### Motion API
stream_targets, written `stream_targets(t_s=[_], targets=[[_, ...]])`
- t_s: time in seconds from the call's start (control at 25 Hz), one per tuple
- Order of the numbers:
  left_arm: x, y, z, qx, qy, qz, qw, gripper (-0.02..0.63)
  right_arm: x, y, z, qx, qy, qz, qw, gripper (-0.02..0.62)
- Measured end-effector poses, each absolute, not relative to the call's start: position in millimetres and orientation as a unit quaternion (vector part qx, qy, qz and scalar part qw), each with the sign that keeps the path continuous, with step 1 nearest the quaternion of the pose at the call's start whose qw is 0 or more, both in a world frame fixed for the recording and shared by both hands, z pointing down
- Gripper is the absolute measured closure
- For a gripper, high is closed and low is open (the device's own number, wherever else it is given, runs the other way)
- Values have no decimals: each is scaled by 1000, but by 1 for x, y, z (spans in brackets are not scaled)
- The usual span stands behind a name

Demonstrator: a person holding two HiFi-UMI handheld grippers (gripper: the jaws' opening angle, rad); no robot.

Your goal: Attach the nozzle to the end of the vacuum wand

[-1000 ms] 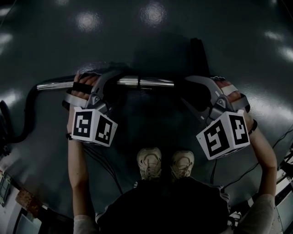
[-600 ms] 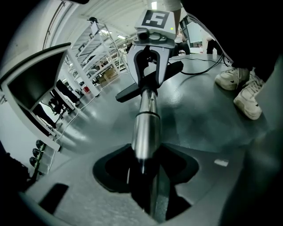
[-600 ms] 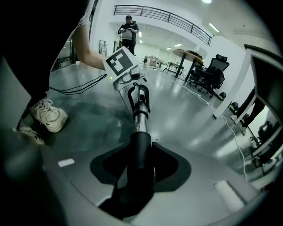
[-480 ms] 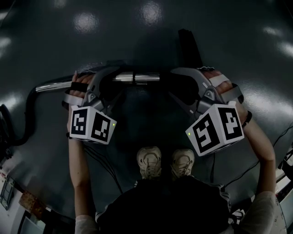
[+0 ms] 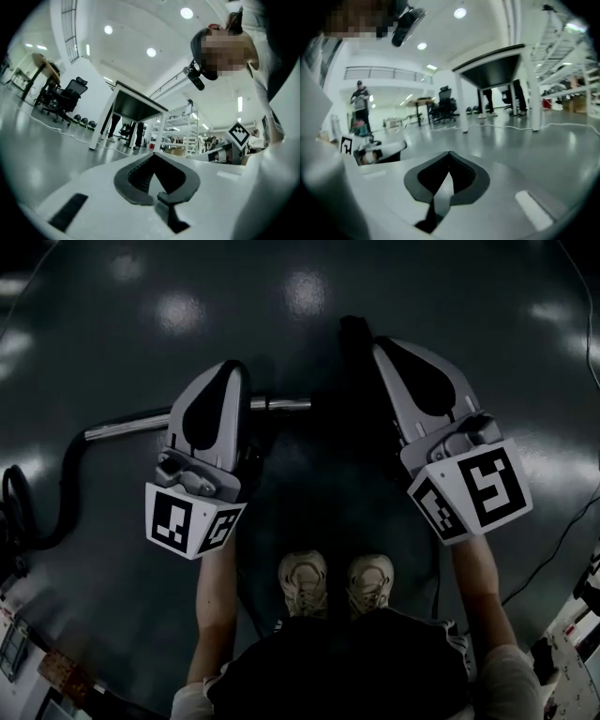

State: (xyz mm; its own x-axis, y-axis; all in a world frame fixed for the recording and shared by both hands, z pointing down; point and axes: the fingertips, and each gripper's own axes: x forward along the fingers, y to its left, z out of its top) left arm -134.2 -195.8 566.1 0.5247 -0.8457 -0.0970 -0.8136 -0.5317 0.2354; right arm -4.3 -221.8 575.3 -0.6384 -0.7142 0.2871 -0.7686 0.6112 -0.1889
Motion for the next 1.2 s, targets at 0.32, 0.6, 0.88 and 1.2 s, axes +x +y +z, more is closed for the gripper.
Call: stream_targets(t_s=[0.32, 0.6, 0.88, 1.2], targets=[[-90, -235, 514, 858, -501, -115, 26, 606, 54, -252, 520, 524, -834, 175, 8, 588], [-82, -257, 233, 856, -499, -133, -3, 606, 81, -259, 256, 539, -831, 129, 39, 588], [-61, -204, -148, 850, -520, -90, 9, 606, 98, -198, -122, 564, -809, 161, 28, 588], [-47, -123, -278, 857, -510, -70, -14, 606, 93, -115, -253, 562, -817, 125, 25, 589]])
